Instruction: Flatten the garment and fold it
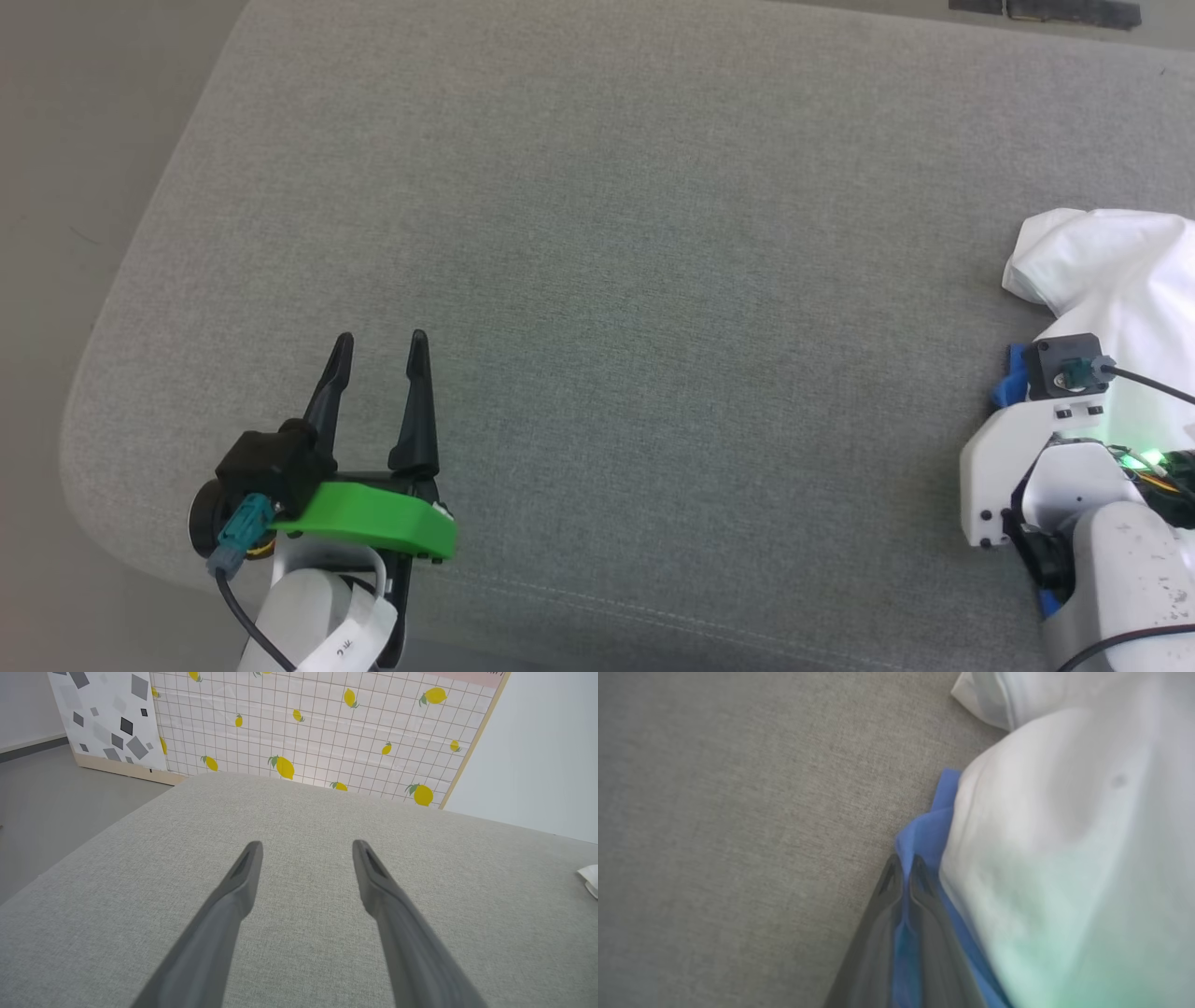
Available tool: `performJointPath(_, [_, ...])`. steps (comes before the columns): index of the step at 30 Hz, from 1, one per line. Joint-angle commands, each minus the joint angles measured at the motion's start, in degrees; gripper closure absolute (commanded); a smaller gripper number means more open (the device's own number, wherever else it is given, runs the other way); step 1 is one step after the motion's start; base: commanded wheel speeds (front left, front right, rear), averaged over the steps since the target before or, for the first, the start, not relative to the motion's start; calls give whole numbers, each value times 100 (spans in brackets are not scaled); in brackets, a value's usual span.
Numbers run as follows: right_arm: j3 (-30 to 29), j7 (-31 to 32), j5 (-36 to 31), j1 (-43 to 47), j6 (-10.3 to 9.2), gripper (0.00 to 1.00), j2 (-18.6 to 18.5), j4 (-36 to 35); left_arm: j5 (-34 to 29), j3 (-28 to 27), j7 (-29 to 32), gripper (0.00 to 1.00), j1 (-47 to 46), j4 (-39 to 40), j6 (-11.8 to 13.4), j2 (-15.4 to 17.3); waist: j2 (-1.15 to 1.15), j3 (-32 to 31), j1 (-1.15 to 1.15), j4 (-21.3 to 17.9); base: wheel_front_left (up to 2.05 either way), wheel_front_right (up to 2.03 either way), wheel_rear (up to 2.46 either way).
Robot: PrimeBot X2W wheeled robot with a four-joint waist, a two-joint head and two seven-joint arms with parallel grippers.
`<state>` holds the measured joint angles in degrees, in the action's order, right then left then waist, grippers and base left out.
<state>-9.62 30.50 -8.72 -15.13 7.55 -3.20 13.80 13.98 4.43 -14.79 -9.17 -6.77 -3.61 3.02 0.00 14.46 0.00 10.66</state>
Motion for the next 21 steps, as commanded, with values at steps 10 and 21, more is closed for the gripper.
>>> performJointPath(10, [1882,-766,1220,-1167,-6,100,33,-346,-2,-63,-21,0,-46,-13,30,-14,0,-169,0,35,0,0,0])
performJointPath(21, [4481,-562,2145,-2547,-6,100,33,1103,160,174,-21,0,-216,-23,60,-14,0,71,0,444,0,0,0])
